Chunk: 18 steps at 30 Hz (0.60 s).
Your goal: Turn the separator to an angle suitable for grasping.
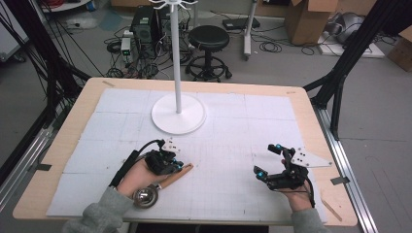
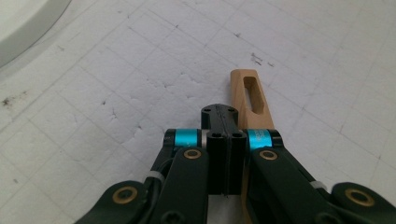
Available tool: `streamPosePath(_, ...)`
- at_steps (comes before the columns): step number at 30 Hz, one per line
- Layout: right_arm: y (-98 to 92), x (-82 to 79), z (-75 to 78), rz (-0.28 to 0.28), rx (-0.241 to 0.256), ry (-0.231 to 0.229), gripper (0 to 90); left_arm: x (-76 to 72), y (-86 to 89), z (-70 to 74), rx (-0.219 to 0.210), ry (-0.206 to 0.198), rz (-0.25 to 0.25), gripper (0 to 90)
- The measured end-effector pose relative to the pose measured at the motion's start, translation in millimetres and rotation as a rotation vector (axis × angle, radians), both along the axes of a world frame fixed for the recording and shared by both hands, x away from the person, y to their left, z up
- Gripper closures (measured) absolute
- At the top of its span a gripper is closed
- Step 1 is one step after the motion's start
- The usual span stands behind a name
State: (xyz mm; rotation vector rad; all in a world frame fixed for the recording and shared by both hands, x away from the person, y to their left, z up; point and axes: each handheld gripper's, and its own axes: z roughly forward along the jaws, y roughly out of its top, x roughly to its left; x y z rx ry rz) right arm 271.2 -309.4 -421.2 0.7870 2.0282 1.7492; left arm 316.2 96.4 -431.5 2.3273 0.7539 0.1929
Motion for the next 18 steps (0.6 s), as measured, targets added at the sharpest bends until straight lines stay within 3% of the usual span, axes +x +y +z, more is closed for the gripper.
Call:
streamPosePath(4, 0.1, 0.2, -0.3, -0.001, -0.001, -0.001, 0.9, -2.0, -2.4, -0.1, -0.010, 0.011, -0.019, 90.0)
streamPosePath(8, -0.3, -0.3, -0.3, 0.001, -0.001, 0.003, 0.9, -5.7, -7.6, 1.0, 0.008, 0.012, -0.057, 90.0)
streamPosePath(18, -2.8, -1.3, -0.6, -0.001, 0.003, 0.007, 0.9, -11.1, -13.9, 1.7, 0.017, 0.020, -0.093, 90.0)
